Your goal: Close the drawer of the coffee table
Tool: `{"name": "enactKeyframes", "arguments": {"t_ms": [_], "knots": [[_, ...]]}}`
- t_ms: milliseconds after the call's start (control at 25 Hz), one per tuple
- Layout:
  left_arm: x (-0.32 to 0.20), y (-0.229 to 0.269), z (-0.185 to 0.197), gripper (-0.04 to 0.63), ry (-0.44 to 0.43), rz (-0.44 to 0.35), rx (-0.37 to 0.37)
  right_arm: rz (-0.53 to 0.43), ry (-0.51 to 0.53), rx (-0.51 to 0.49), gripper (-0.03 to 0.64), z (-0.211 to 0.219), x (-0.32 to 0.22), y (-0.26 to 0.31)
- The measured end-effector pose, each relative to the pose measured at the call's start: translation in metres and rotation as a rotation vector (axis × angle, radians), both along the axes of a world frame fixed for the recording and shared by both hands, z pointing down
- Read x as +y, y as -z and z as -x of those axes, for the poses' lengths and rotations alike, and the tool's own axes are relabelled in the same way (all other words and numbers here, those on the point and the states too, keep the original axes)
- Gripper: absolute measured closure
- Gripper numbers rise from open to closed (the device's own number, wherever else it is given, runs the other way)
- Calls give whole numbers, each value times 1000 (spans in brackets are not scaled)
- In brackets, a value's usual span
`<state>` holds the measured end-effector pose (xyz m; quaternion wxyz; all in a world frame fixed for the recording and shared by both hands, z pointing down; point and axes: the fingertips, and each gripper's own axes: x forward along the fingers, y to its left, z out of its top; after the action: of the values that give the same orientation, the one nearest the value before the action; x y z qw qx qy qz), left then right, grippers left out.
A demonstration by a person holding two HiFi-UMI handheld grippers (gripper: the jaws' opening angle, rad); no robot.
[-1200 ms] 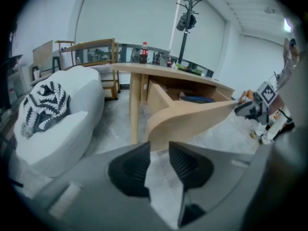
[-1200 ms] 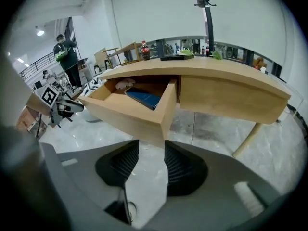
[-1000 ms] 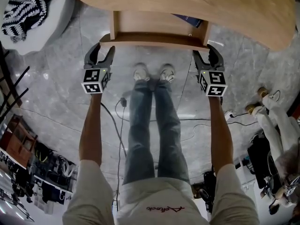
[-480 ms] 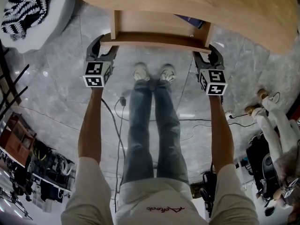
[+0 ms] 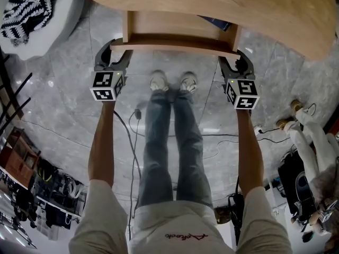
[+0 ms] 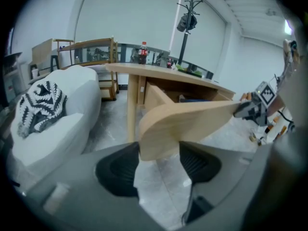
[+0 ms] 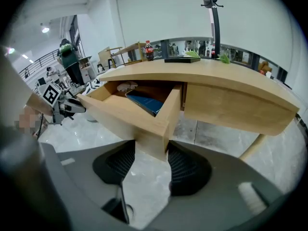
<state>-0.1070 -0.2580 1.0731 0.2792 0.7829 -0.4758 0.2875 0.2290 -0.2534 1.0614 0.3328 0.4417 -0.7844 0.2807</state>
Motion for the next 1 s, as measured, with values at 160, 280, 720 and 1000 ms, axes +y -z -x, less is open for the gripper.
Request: {"name": "enactKeyframes", "arguments": {"t_ms": [160, 280, 720, 1000], "knots": [[1, 0, 0, 336, 1, 15, -1, 8, 0, 7, 396, 0, 1, 1], [1, 0, 1, 336, 1, 22, -2, 11, -2, 10, 396, 1, 1, 1], [-48, 2, 7, 334, 0, 13, -18, -23, -37, 6, 396, 7, -36, 2], [-86, 3, 3, 334, 11, -7, -19, -59, -53, 11, 394, 2, -74, 2]]}}
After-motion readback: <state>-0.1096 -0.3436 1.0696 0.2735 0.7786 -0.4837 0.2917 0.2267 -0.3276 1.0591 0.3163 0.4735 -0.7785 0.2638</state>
